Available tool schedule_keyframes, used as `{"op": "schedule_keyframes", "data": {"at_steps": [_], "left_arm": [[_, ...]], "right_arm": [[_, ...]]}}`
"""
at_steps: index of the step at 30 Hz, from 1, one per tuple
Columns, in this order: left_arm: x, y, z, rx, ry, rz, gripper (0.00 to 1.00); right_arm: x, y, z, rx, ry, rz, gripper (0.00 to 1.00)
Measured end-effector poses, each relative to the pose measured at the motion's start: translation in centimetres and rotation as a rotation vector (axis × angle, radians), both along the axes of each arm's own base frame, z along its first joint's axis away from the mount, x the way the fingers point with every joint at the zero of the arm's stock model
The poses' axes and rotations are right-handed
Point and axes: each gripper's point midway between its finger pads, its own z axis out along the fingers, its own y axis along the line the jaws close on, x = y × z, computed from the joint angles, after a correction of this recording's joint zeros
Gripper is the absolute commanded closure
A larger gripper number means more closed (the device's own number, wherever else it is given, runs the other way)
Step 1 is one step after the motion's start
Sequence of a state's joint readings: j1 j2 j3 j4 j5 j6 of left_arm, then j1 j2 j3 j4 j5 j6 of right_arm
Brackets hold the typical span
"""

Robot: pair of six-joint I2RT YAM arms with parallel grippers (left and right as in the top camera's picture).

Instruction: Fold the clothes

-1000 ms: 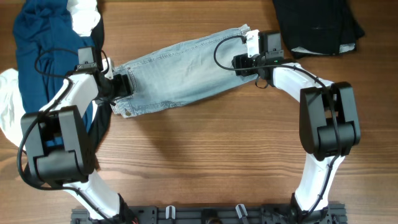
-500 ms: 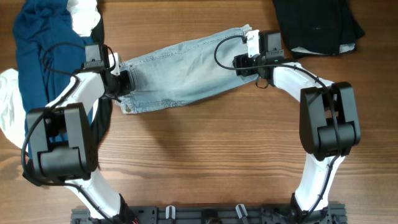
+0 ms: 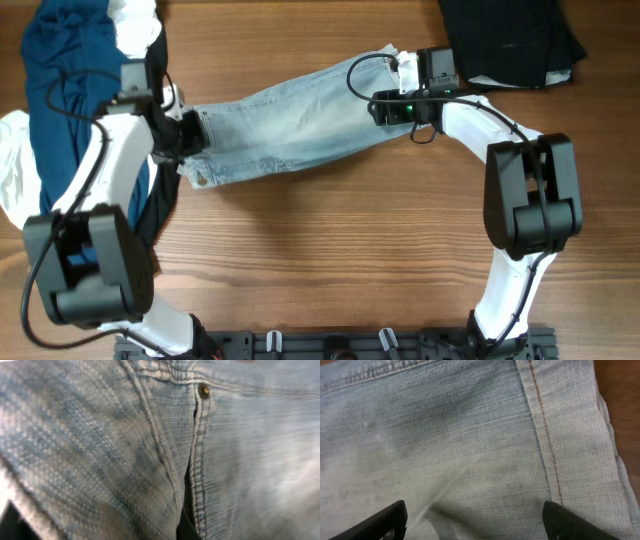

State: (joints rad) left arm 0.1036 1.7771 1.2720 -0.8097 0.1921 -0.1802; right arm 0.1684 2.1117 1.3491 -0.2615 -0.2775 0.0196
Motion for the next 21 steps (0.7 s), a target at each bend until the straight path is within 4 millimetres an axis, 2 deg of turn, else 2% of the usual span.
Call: {"op": "schedule_keyframes", "data": {"at_steps": [4, 8, 11, 14, 16, 21], "left_arm": [[0.3, 0.5, 4.1, 0.037, -0.009, -0.025, 0.96], [0.8, 1.3, 6.6, 0.093, -0.028, -0.057, 0.96], [1.3, 1.9, 7.9, 0.134, -0.053, -0.076, 0.96], [1.8, 2.7, 8.9, 0.184, -0.073, -0.076, 0.96], [2.0, 3.1, 9.3, 0.21, -0.083, -0.084, 0.96], [2.2, 3.5, 9.6, 0.239, -0.09, -0.1, 0.96]], "right_arm": [[-1.3, 1.0, 0.5, 0.069, 0.053, 0.018, 0.12], [-2.7, 1.8, 0.8, 0.121, 0.107, 0.02, 0.29], [-3.0, 2.2, 0.9, 0.145, 0.125, 0.016, 0.74], [-3.2, 2.3, 0.9, 0.158, 0.135, 0.014, 0.92], [-3.3, 2.6, 0.9, 0.167, 0.14, 0.01, 0.95], [-3.6, 3.9, 1.0, 0.172, 0.141, 0.033, 0.96]]}}
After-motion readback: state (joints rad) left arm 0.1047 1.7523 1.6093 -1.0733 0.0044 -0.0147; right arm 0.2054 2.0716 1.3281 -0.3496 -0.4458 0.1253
